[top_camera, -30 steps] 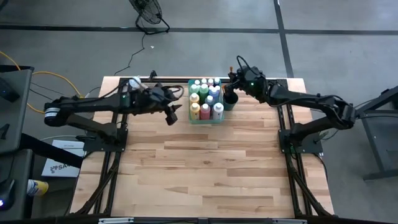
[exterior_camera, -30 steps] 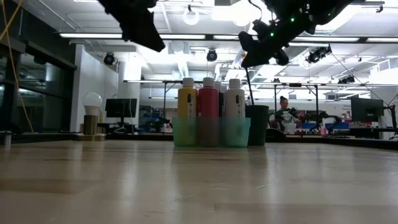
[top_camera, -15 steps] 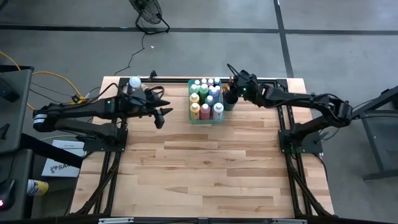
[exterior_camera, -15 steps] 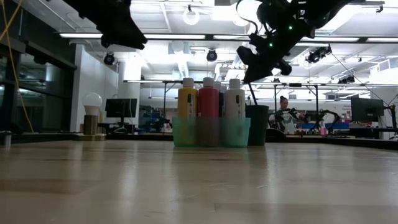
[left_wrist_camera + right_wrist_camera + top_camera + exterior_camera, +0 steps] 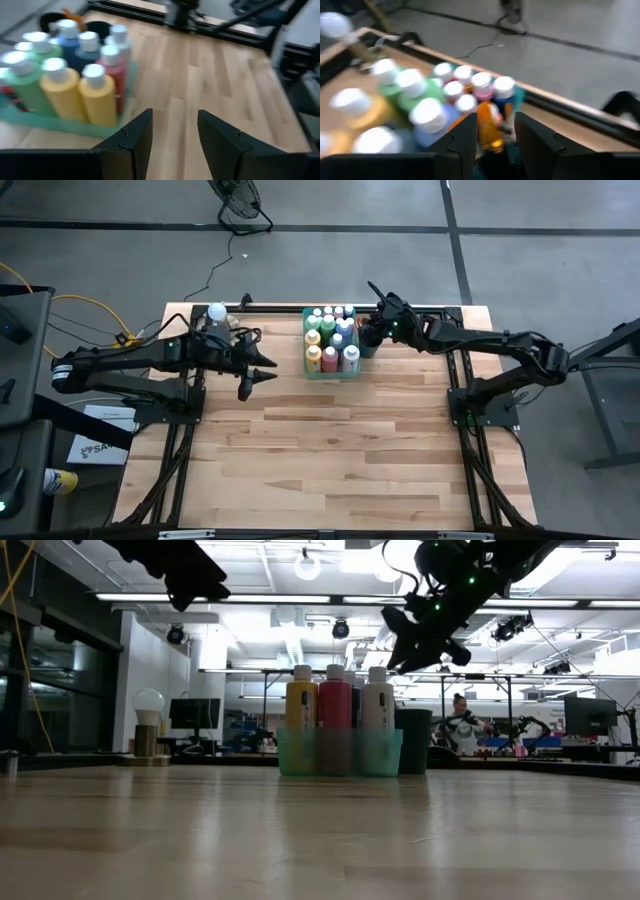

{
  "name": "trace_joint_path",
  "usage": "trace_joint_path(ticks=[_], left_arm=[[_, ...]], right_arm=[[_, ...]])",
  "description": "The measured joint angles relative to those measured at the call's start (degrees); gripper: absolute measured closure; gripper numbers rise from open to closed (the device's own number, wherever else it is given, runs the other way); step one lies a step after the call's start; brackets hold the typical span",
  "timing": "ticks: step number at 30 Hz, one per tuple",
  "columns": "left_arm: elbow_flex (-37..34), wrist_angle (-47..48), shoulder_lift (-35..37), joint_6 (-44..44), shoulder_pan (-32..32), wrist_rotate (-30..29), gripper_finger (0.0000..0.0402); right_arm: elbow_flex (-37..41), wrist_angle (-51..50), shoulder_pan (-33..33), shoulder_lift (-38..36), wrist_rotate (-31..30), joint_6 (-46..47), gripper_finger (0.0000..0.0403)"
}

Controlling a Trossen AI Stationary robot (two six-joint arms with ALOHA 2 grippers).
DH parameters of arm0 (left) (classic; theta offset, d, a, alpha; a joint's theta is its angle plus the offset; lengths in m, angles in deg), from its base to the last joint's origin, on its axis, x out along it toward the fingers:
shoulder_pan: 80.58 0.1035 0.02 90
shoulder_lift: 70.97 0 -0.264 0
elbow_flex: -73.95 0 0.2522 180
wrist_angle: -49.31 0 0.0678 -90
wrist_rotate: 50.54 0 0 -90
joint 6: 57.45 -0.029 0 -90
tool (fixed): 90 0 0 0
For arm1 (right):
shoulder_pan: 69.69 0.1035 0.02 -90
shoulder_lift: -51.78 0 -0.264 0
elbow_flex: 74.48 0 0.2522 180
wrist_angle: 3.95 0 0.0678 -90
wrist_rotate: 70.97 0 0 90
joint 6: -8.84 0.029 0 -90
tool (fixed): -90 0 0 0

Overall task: Pick & Place Paint Supplies
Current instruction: Return to Home Position

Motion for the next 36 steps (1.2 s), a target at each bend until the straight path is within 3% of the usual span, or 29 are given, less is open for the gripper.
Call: trace_joint_path(ticks=[5,8,10,12,17,20,26,29,32,36], left_arm=[[0.0,0.8,0.8,0.2,0.0,3.4,0.0250],[0.0,2.4,2.4,0.8,0.0,2.3,0.0250],[0.0,5.0,4.2,0.6,0.0,-0.3,0.0250],[-0.7,6.4,6.6,0.5,0.0,-2.8,0.0250],[-8.5,5.1,16.8,3.8,0.0,-4.3,0.0250],[-13.3,5.2,23.3,8.0,0.0,-4.0,0.0250],[-19.5,4.7,32.9,13.5,0.0,-3.2,0.0250],[-20.9,5.0,36.0,13.8,0.0,-3.4,0.0250],[-21.7,6.6,37.8,14.1,0.0,-5.5,0.0250],[-22.7,8.6,38.8,16.0,0.0,-8.3,0.0250]], right_arm=[[0.0,-1.0,0.0,-3.4,14.5,4.2,0.0272],[0.0,-3.8,0.0,-6.7,25.7,7.8,0.0274],[0.0,-6.5,0.7,-8.9,29.0,8.6,0.0274],[0.0,-9.9,3.2,-11.1,26.2,8.8,0.0274],[0.8,-13.0,12.5,-14.6,9.1,11.7,0.0275],[5.5,-2.7,16.9,-16.1,7.1,12.2,0.0275],[23.0,36.5,21.7,-15.8,15.8,14.9,0.0275],[31.7,54.2,22.2,-15.4,17.3,15.4,0.0275],[38.8,65.5,21.4,-16.7,18.0,15.6,0.0275],[46.7,71.9,19.4,-21.5,20.2,16.7,0.0275]])
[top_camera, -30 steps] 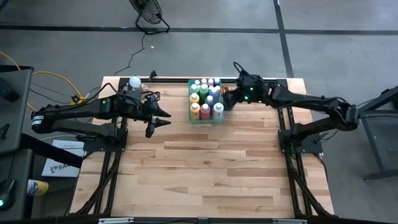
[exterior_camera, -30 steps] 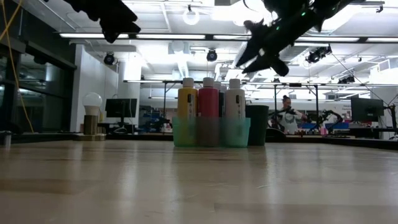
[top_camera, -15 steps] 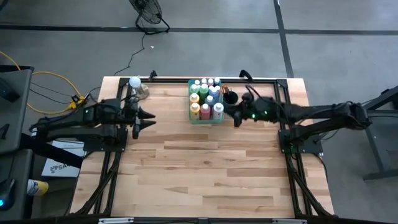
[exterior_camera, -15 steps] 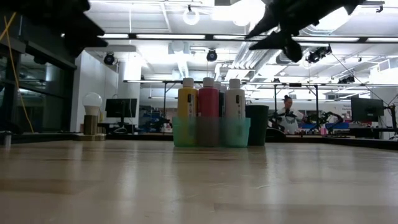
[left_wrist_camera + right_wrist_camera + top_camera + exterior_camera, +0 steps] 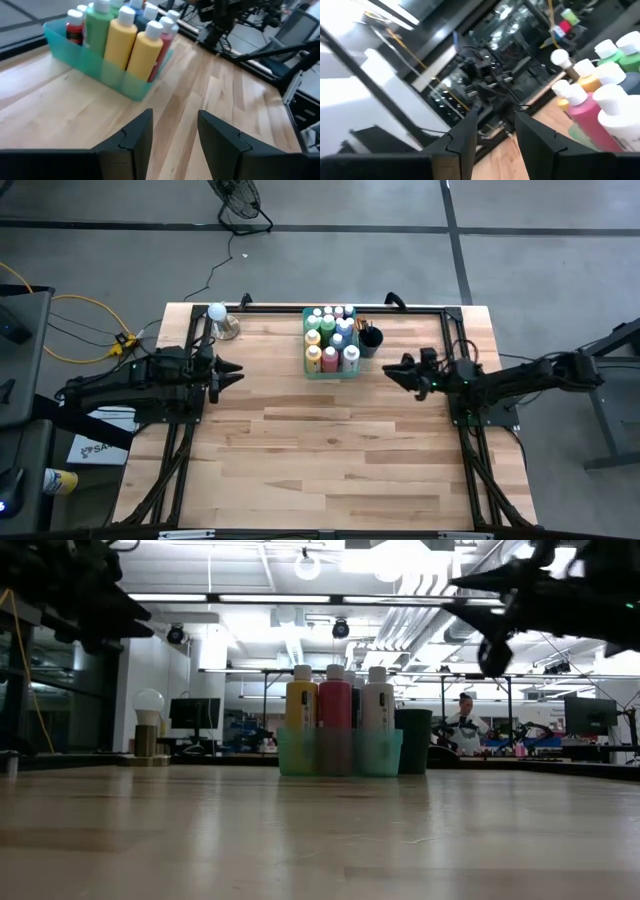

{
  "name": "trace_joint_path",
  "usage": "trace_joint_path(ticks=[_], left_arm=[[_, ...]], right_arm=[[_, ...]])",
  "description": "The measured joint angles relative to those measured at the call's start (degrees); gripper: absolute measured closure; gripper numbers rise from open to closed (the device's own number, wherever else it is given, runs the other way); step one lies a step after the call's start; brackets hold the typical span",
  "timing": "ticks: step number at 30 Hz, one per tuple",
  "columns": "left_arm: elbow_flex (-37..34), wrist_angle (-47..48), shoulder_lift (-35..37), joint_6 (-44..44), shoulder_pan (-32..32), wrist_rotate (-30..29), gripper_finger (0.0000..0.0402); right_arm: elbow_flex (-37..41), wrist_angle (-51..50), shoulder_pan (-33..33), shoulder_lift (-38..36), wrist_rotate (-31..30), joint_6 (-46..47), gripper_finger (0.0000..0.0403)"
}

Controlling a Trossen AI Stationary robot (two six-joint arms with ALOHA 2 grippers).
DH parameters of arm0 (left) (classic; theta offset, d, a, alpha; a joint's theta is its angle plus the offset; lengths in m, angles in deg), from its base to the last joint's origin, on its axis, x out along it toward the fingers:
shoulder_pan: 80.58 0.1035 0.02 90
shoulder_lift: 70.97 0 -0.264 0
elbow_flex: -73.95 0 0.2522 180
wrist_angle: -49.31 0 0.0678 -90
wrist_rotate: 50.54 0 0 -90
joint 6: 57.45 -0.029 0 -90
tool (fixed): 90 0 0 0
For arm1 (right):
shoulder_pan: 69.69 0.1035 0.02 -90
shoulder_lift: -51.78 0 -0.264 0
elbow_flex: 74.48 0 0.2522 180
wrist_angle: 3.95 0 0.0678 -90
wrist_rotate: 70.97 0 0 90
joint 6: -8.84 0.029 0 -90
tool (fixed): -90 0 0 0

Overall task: Pick & Place Paint Supplies
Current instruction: Return to Home Position

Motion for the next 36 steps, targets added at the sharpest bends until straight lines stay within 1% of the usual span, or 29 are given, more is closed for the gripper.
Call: trace_joint_path(ticks=[2,3,5,7,10,15,17,21,22,24,26,29,36], left_arm=[[-0.4,0.4,0.1,0.6,0.0,-0.2,0.0250],[-0.6,0.4,0.1,0.7,0.0,-0.2,0.0250],[-0.6,0.9,0.1,0.8,0.0,-0.4,0.0250],[-0.7,1.2,-0.1,2.3,0.0,-2.5,0.0250],[-0.7,2.2,-0.2,4.6,0.0,-4.5,0.0250],[-0.7,2.6,-0.2,5.0,0.0,-5.1,0.0250],[-0.7,2.7,-0.2,4.9,0.0,-5.4,0.0250],[-0.7,3.1,-0.1,3.2,0.0,-8.1,0.0250],[-0.8,2.9,0.0,2.4,0.0,-8.9,0.0250],[-1.9,0.4,0.3,0.3,0.0,-9.8,0.0250],[-3.4,-1.6,1.2,-0.9,0.0,-10.7,0.0250],[-7.2,-8.2,2.5,-0.3,0.0,-11.1,0.0250],[-17.7,-20.1,5.6,3.5,0.0,-6.7,0.0250]], right_arm=[[2.8,0.9,-0.4,-3.0,1.3,0.0,0.0275],[3.5,-0.8,-0.4,-4.7,1.9,0.0,0.0275],[3.5,-7.4,-0.4,-9.2,3.4,-0.3,0.0275],[3.5,-13.6,-0.4,-13.9,4.0,-0.2,0.0275],[3.5,-26.3,-0.5,-20.8,4.0,-0.5,0.0275],[3.5,-43.2,-1.1,-36.6,3.8,-1.8,0.0275],[3.5,-50.2,-1.3,-42.8,2.7,-2.1,0.0275],[3.5,-60.7,-1.3,-54.5,-0.1,-4.3,0.0275],[3.5,-62.1,-1.3,-55.6,-1.2,-4.9,0.0275],[3.5,-63.3,-1.3,-55.2,-3.0,-6.2,0.0275],[3.5,-62.2,-1.3,-55.3,-4.4,-6.6,0.0275],[3.5,-62.8,-1.3,-54.0,-7.1,-7.4,0.0275],[3.5,-62.5,-1.0,-54.6,-5.8,-7.0,0.0275]])
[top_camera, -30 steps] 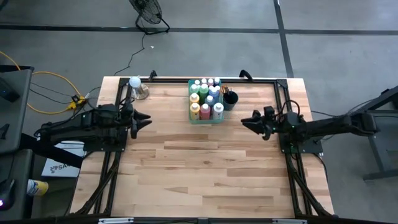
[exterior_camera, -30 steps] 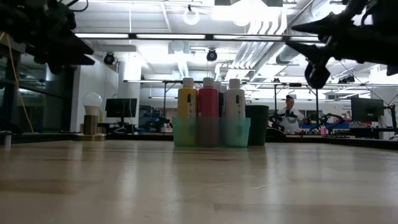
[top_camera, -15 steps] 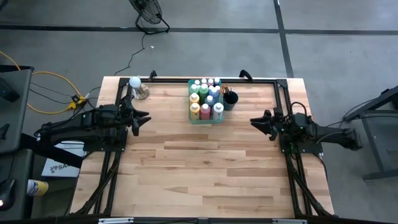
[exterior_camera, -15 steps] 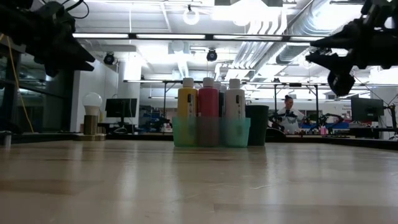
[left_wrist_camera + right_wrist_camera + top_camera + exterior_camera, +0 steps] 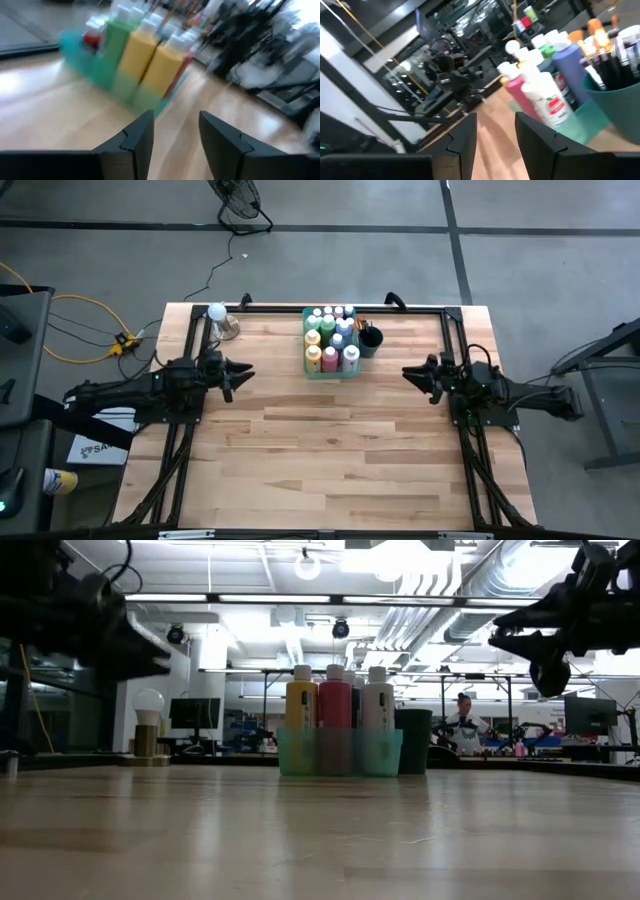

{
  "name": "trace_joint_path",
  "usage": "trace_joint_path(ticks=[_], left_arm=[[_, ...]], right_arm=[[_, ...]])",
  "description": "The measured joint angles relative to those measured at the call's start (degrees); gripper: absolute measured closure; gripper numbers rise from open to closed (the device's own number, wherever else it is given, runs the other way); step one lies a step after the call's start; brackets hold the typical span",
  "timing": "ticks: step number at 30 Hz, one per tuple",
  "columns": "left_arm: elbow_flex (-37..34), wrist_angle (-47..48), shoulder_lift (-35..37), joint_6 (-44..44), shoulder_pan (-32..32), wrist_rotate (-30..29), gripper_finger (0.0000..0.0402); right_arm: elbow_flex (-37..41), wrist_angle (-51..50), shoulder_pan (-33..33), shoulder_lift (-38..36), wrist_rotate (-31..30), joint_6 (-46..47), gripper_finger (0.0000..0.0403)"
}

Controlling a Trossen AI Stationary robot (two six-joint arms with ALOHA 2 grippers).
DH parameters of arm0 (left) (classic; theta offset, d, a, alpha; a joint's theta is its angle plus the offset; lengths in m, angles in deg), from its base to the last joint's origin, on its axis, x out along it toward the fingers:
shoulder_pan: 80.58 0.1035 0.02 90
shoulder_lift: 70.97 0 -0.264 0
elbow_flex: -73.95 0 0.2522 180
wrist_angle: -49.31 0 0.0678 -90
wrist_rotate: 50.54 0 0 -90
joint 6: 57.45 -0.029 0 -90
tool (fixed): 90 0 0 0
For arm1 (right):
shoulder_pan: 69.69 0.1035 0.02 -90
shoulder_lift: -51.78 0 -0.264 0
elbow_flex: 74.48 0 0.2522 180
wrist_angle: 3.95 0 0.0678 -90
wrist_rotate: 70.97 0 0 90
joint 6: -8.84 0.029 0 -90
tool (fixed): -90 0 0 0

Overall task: Pick & Place Paint Supplies
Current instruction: Return to Home Position

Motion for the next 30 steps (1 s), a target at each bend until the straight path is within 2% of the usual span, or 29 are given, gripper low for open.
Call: trace_joint_path(ticks=[4,7,12,18,30], left_arm=[[-3.7,-9.7,0.5,-1.3,0.0,1.8,0.0250],[-4.6,-12.0,0.4,-4.4,0.0,1.7,0.0250],[-4.7,-10.8,-0.2,-9.4,0.0,2.9,0.0250],[-4.8,-10.4,-1.1,-9.8,0.0,6.7,0.0250],[-4.9,-10.6,-1.1,-9.8,0.0,6.7,0.0250]], right_arm=[[0.0,0.1,0.3,0.0,2.1,3.0,0.0275],[0.0,0.1,0.2,0.0,2.3,3.7,0.0275],[0.0,0.1,0.2,0.0,2.1,3.6,0.0275],[0.0,0.1,0.2,0.0,2.0,3.5,0.0275],[0.1,0.1,0.2,0.0,1.9,3.5,0.0275]])
